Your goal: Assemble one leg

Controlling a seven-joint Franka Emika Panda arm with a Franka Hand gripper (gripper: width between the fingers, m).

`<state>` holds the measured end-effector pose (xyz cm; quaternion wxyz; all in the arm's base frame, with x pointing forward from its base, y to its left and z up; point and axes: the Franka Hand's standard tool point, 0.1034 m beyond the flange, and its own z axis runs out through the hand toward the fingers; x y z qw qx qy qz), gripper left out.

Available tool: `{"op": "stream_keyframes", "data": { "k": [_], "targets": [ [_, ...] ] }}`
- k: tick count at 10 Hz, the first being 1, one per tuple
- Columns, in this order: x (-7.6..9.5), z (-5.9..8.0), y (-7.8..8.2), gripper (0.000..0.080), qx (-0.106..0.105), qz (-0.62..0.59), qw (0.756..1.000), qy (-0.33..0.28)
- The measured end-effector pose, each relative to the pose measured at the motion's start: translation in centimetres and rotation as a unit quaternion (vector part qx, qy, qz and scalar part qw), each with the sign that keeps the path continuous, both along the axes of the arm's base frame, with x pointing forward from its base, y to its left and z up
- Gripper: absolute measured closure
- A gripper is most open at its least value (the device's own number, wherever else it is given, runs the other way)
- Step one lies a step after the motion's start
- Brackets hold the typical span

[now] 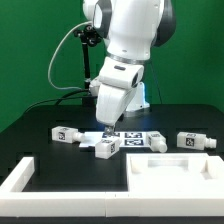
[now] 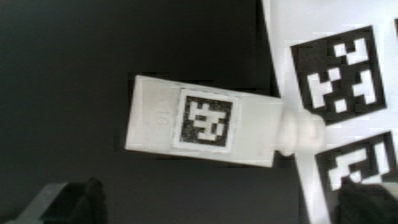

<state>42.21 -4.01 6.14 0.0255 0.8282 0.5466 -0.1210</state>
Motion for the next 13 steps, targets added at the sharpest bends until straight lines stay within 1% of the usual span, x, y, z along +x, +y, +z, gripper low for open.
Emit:
{"op": "stream_keyframes", "data": {
  "k": [2, 4, 5, 6, 7, 8, 9, 10, 11, 12, 13],
  "targets": [
    [0.1, 0.1, -0.2, 0.0151, -0.005, -0.053, 0.999, -0.007],
    [1.1, 1.0, -2.1, 0.0151, -0.008, -0.156, 0.987, -0.028],
    [1.1, 1.0, -2.5, 0.0151, -0.019, -0.244, 0.969, -0.039],
    [1.2, 1.0, -2.7, 0.0151, -0.038, -0.347, 0.936, -0.051],
    [0.7, 0.9, -2.7, 0.0151, -0.064, -0.44, 0.895, -0.03],
    [1.6, 0.9, -3.0, 0.0151, -0.06, -0.489, 0.87, -0.018],
    [2.2, 0.6, -3.5, 0.0151, -0.046, -0.508, 0.859, -0.038],
    [1.8, 0.4, -3.3, 0.0151, -0.05, -0.534, 0.843, -0.04],
    [1.9, 0.4, -3.0, 0.0151, -0.053, -0.563, 0.824, -0.042],
    [1.9, 0.4, -2.8, 0.0151, -0.056, -0.581, 0.811, -0.043],
    [1.8, 0.4, -2.5, 0.0151, -0.058, -0.61, 0.789, -0.03]
  ]
}}
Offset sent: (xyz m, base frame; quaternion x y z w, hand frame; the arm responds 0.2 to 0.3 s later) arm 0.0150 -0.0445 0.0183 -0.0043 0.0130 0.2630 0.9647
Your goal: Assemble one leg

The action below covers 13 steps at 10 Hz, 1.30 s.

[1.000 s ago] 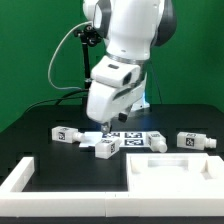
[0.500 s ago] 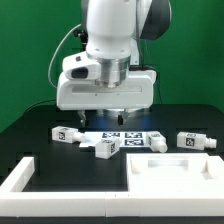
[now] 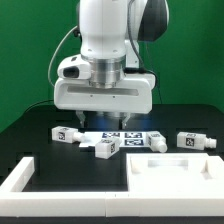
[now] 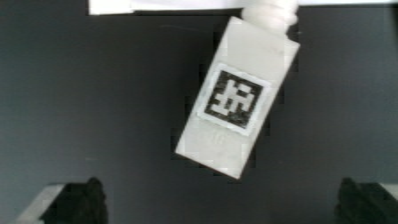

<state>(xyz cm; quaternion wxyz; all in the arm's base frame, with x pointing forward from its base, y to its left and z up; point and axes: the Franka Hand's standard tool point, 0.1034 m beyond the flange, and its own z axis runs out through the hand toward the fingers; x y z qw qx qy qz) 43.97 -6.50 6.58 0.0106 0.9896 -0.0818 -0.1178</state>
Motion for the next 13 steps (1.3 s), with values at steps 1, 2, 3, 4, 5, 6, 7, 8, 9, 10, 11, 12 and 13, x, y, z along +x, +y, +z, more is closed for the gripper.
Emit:
{"op": "stream_keyframes", "data": {
  "k": [1, 2, 3, 4, 5, 6, 7, 8, 9, 10, 11, 12, 13],
  "targets": [
    [0.1, 0.3, 0.7, 0.0151, 0.033, -0.073, 0.996, 0.035],
    [0.4, 0.3, 1.2, 0.0151, 0.064, -0.118, 0.989, 0.054],
    [0.4, 0.2, 1.1, 0.0151, 0.087, -0.146, 0.983, 0.07],
    [0.2, 0.0, 0.7, 0.0151, 0.103, -0.141, 0.98, 0.096],
    [0.7, -0.5, 0.2, 0.0151, 0.109, -0.127, 0.98, 0.107],
    [0.8, -1.2, 0.0, 0.0151, 0.116, -0.115, 0.979, 0.121],
    [0.2, -1.0, 0.4, 0.0151, 0.13, -0.113, 0.972, 0.161],
    [0.2, -1.1, 0.5, 0.0151, 0.141, -0.111, 0.964, 0.196],
    [0.2, -1.4, 0.3, 0.0151, 0.152, -0.104, 0.958, 0.22],
    [-0.6, -1.5, -0.4, 0.0151, 0.178, -0.099, 0.937, 0.284],
    [0.0, -2.2, -1.4, 0.0151, 0.189, -0.102, 0.921, 0.326],
    [0.3, -2.6, -1.7, 0.0151, 0.192, -0.101, 0.914, 0.343],
    [0.2, -2.8, -1.5, 0.0151, 0.198, -0.099, 0.905, 0.363]
  ]
}}
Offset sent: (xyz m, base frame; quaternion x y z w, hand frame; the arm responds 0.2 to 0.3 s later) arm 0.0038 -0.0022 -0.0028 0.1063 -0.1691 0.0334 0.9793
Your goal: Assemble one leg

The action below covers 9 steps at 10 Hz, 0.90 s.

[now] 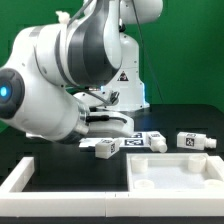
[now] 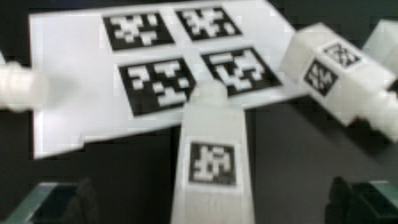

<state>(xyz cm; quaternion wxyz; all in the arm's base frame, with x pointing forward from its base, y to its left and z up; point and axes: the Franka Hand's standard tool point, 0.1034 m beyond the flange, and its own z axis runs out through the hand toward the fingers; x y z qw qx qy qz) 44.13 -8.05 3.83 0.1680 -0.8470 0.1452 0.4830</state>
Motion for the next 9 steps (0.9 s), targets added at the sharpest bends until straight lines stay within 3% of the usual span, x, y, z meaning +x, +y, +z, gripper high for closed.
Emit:
{"op": "stream_keyframes", "data": {
  "k": [3, 6, 9],
  "targets": [
    [0.4, -0.7, 0.1, 0.0151, -0.008, 0.001, 1.0, -0.013],
    [-1.1, -2.8, 1.1, 0.0151, -0.015, 0.011, 1.0, -0.011],
    [-1.1, -3.0, 1.4, 0.0179, -0.014, 0.015, 1.0, -0.016]
  ]
}}
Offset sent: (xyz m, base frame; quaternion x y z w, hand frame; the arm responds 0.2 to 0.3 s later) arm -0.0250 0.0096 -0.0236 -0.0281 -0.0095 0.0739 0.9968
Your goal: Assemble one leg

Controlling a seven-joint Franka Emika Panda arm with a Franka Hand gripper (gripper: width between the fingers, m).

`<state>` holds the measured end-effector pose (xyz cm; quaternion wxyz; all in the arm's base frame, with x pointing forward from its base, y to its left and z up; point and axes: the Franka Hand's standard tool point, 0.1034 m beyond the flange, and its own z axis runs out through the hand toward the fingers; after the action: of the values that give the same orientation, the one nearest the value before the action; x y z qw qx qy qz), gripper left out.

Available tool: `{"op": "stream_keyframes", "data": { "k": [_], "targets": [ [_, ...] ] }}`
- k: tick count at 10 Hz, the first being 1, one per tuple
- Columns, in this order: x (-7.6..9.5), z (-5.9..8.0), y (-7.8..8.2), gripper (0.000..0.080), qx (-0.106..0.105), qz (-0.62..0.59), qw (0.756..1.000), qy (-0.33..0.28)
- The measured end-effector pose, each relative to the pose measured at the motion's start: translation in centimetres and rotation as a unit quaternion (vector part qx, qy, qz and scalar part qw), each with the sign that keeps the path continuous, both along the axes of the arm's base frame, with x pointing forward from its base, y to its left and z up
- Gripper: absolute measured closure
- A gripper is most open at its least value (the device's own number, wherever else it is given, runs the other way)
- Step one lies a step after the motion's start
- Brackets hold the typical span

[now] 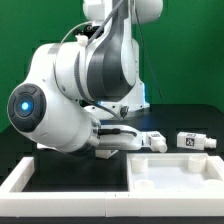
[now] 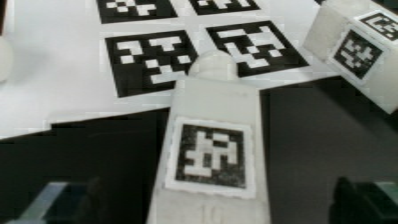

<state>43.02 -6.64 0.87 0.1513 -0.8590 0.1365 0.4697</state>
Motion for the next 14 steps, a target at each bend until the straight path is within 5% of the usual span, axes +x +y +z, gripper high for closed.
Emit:
{"op": "stream_keyframes", "data": {
  "k": [2, 4, 8, 9, 11, 14],
  "targets": [
    [0.0, 0.0, 0.0, 0.045, 0.0, 0.0, 1.0, 0.0],
    [0.3, 1.1, 0.8, 0.0514, 0.004, 0.007, 1.0, 0.002],
    [3.8, 9.2, 4.9, 0.0514, 0.008, 0.031, 0.999, -0.034],
    [4.9, 10.1, 6.1, 0.0514, 0.005, 0.024, 0.999, -0.047],
    [7.4, 10.3, 7.0, 0.0514, -0.021, 0.018, 0.992, -0.119],
    [8.3, 10.5, 7.1, 0.0514, -0.062, 0.015, 0.973, -0.221]
  ]
}}
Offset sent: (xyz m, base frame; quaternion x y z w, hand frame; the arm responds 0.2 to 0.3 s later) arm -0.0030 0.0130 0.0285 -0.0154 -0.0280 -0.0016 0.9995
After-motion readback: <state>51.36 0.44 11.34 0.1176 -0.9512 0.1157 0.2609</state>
